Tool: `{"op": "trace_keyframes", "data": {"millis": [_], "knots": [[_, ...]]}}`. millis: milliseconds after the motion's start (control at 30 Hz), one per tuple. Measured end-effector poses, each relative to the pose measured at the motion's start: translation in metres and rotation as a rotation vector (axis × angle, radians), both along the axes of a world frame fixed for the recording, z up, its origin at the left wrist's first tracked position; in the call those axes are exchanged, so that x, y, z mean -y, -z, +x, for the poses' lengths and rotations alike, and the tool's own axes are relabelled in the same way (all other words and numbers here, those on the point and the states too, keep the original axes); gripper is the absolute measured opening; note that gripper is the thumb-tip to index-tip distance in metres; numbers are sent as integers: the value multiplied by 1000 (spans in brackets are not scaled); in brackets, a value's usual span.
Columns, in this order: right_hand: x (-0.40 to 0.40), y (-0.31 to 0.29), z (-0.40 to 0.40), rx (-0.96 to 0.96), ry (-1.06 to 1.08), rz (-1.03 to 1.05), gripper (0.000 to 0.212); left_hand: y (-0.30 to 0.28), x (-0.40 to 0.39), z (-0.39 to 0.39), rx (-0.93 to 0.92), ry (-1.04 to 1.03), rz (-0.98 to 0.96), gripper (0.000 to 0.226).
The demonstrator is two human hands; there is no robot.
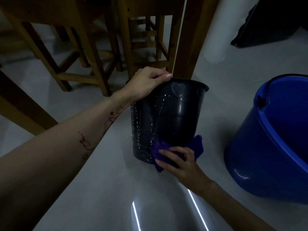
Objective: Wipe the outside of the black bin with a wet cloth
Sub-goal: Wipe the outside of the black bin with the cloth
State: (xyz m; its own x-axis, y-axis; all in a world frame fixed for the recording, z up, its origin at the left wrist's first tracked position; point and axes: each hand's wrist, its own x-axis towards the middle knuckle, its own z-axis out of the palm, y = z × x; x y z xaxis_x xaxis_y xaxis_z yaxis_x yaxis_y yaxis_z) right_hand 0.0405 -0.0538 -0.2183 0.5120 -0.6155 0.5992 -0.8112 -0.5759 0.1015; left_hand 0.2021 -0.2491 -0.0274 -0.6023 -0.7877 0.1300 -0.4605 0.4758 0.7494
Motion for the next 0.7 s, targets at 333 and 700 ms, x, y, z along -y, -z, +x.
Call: {"op": "trace_keyframes", "data": {"millis": [333, 700], "knots": [[56, -79, -23, 824, 481, 2, 34, 22, 4, 12, -62, -23, -41, 41], [79, -82, -2, 518, 359, -103, 38, 20, 3, 8, -100, -36, 35, 32]]}}
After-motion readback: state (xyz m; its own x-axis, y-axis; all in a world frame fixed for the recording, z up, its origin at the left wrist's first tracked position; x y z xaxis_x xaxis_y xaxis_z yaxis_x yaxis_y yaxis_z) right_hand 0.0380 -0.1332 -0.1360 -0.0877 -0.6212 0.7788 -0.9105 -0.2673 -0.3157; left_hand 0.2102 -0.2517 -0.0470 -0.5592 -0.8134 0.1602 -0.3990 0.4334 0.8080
